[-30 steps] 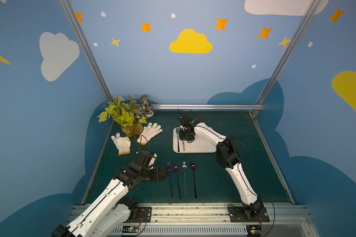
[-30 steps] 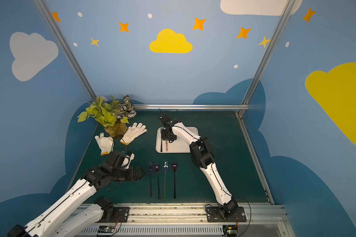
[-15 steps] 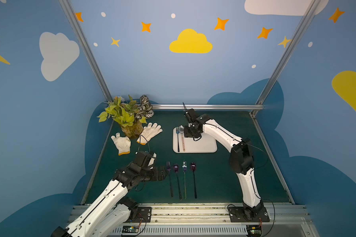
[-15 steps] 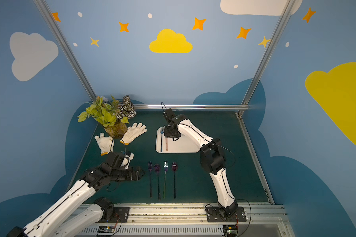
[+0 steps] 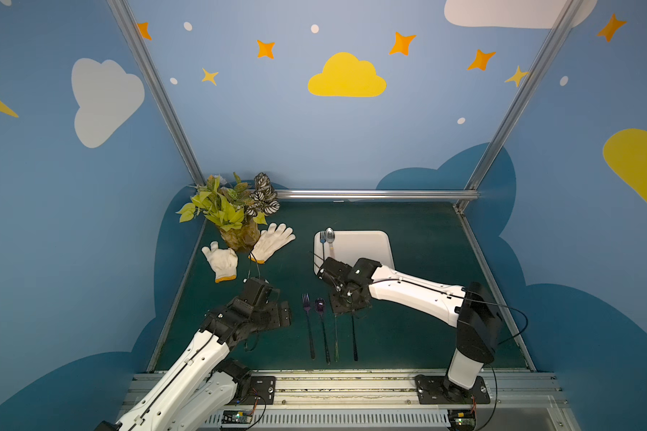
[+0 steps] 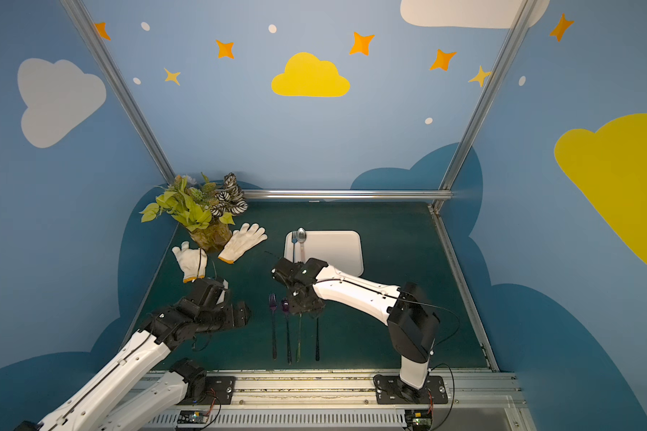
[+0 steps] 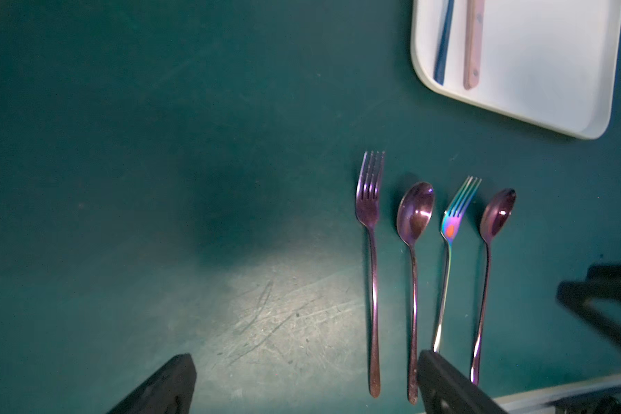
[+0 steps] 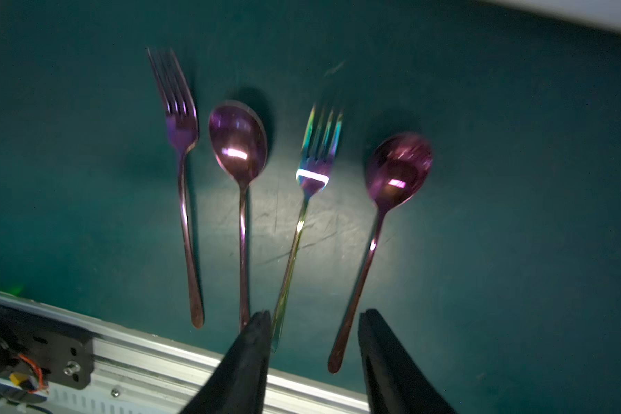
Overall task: Set the spoon and fork side by side
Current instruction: Pick up the fork at the center of the board.
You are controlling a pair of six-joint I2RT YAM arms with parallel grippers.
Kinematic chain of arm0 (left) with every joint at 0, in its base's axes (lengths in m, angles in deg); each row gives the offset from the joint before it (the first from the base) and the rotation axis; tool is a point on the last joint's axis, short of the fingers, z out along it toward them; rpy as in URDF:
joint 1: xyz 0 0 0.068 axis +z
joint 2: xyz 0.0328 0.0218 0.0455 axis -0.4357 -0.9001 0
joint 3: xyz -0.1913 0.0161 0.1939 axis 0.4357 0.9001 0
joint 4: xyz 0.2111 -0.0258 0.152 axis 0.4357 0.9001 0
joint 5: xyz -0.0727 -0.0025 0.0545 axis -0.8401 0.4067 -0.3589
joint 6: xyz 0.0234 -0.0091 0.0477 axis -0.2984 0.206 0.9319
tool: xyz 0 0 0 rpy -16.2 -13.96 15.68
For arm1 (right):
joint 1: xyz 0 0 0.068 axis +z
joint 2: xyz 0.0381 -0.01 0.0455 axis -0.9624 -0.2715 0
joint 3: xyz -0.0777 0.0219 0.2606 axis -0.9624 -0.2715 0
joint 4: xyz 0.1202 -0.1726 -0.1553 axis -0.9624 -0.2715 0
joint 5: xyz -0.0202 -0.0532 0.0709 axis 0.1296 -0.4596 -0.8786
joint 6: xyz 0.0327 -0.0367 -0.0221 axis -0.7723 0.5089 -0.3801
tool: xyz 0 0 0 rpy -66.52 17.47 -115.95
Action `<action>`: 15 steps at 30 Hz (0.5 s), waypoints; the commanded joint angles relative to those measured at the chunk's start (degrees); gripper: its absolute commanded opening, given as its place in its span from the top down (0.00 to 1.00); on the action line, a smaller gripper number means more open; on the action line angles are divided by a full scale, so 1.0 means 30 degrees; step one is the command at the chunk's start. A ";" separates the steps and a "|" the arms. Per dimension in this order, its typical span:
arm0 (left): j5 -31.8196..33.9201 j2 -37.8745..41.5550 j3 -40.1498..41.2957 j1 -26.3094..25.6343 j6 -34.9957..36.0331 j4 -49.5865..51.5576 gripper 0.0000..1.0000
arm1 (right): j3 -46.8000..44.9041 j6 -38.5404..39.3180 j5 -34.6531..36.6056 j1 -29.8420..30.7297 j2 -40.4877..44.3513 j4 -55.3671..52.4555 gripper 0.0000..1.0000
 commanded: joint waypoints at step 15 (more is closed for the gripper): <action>-0.0970 0.3988 0.0503 0.0796 -0.0745 0.0329 0.00 | -0.1340 -0.2678 -0.0856 -0.0086 -0.3265 0.3894 0.70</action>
